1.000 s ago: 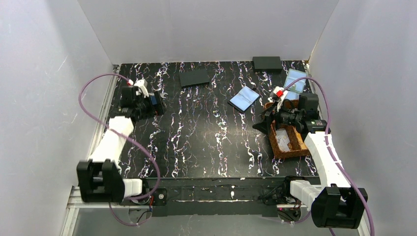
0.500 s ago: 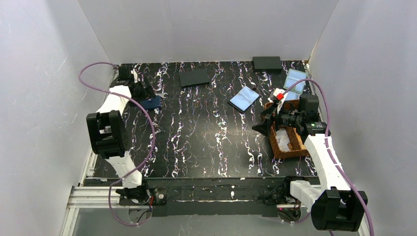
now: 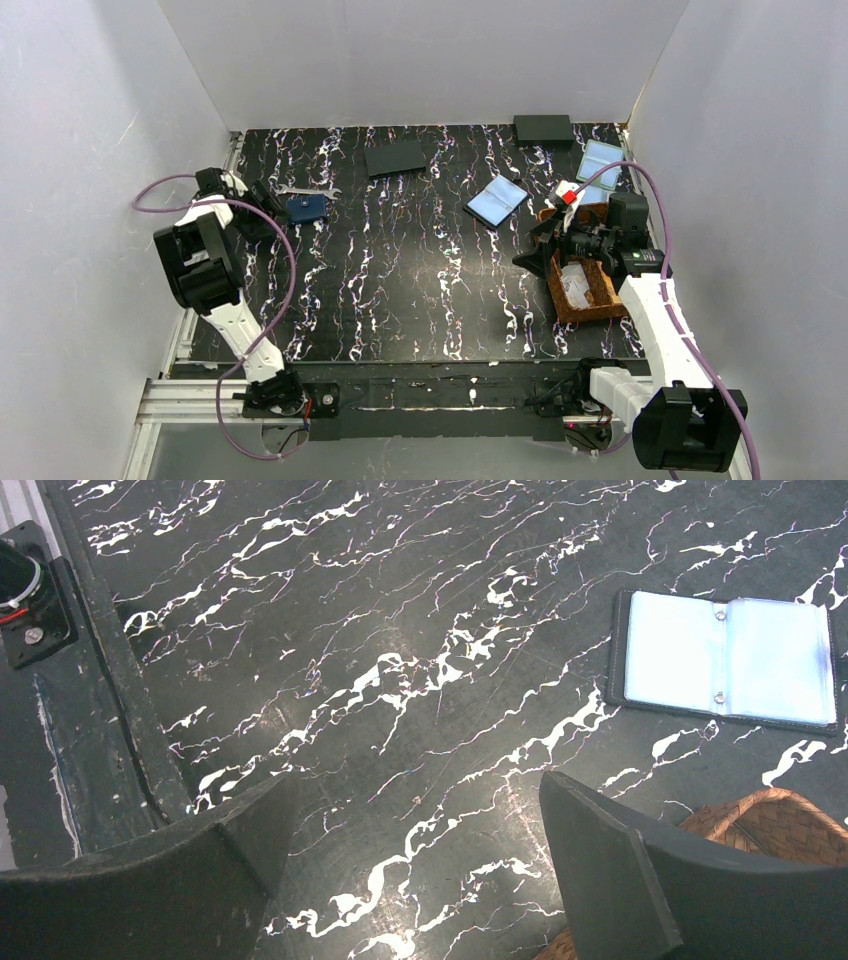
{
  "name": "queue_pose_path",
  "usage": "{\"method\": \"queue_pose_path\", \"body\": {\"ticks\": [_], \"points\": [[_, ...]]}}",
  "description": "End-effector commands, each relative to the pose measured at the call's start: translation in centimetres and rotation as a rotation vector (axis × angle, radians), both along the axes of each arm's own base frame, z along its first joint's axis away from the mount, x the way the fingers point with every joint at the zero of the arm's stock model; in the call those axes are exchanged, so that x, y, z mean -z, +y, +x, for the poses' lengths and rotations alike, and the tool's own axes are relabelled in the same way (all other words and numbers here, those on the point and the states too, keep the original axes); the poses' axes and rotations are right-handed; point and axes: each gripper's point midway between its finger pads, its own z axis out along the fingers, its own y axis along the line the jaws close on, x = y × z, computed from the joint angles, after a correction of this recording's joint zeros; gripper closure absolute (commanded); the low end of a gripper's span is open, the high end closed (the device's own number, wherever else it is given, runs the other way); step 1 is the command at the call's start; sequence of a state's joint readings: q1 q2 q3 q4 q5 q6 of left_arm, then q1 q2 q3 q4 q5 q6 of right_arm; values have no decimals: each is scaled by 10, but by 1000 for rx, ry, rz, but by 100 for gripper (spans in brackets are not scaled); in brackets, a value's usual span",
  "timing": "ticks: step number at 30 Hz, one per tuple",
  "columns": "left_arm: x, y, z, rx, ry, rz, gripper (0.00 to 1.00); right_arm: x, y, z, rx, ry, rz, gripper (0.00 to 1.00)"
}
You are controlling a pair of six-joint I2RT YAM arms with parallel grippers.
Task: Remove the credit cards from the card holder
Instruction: Move the card holder to the center of the board.
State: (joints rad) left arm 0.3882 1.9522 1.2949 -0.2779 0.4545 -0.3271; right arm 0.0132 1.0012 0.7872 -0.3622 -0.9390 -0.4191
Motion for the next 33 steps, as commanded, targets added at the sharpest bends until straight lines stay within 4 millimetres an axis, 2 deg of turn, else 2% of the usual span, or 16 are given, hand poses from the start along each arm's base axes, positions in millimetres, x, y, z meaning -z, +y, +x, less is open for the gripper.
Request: {"method": "queue_pose_path", "body": {"ticks": [1,13,14,18,19,23,25,27,33], "points": [[-4,-23,14,56,-45,-107,2,-3,1,1,-12,-38,5,2],[13,-22,22,59,-12,-138,3,2,2,0,-22,-20,6,2],[13,-24,23,62,-15,-149,8,2,1,1,-22,-20,5,2],[15,-30,26,73,-15,-205,44,3,1,1,-18,-17,1,2],[16,-31,26,75,-15,-212,49,4,1,1,-17,-16,0,2],[19,-36,26,90,-14,-244,61,4,1,1,-18,-16,-2,2],[16,-40,25,110,-35,-266,78,5,0,1,-18,-15,-2,2],[8,-42,26,122,-71,-271,100,5,0,1,-18,-13,-3,2],[-38,-53,28,132,-231,-292,100,5,-1,2,-13,-21,-14,2]]}}
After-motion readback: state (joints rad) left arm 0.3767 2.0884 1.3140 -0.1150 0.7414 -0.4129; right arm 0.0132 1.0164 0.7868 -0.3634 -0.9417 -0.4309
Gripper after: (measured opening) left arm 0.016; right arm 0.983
